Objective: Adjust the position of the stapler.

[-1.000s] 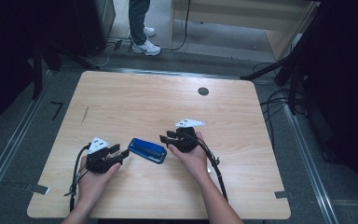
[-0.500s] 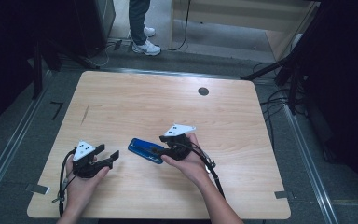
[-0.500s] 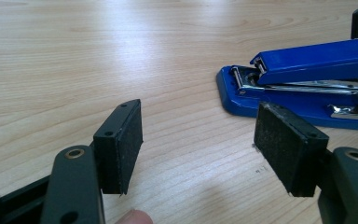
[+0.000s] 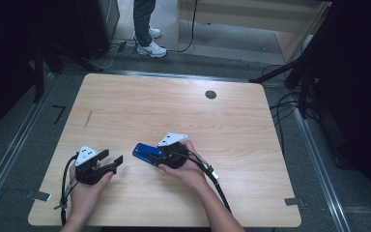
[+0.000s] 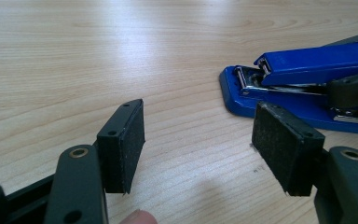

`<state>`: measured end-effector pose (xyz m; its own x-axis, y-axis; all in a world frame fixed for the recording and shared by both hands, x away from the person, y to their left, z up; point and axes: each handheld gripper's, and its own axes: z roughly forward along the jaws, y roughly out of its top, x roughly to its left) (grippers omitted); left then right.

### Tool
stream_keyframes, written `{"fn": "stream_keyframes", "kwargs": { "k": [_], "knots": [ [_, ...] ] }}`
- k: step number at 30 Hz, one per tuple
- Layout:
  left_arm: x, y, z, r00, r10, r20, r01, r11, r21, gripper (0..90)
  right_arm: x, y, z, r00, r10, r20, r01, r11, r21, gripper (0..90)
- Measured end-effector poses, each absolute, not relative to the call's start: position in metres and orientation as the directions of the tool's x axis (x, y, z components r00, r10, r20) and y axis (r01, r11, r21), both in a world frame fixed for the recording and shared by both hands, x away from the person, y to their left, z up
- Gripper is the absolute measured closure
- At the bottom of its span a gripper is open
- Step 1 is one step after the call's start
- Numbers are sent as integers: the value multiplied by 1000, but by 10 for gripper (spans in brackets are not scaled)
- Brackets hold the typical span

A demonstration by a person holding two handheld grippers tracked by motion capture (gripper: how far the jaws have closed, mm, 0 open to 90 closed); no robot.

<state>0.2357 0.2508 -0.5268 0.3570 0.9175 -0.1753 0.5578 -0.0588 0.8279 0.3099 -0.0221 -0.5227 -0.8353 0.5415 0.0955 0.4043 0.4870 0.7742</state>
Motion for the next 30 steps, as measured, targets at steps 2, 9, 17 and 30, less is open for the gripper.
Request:
{"fn": "stream_keyframes", "kwargs": {
  "k": [2, 9, 17, 30],
  "knots": [
    [236, 251, -527, 356, 916, -183, 561, -53, 826, 350, 308, -19, -524, -840, 538, 74, 387, 498, 776, 582],
    [236, 250, -527, 357, 917, -177, 560, -58, 827, 356, 304, -18, -525, -869, 492, 46, 342, 532, 774, 662],
    [236, 251, -527, 358, 916, -179, 561, -58, 826, 367, 301, -25, -524, -865, 500, 43, 346, 534, 771, 664],
    [236, 252, -527, 353, 916, -190, 566, -47, 823, 368, 286, -48, -522, -872, 489, 27, 329, 545, 771, 665]
  ]
}}
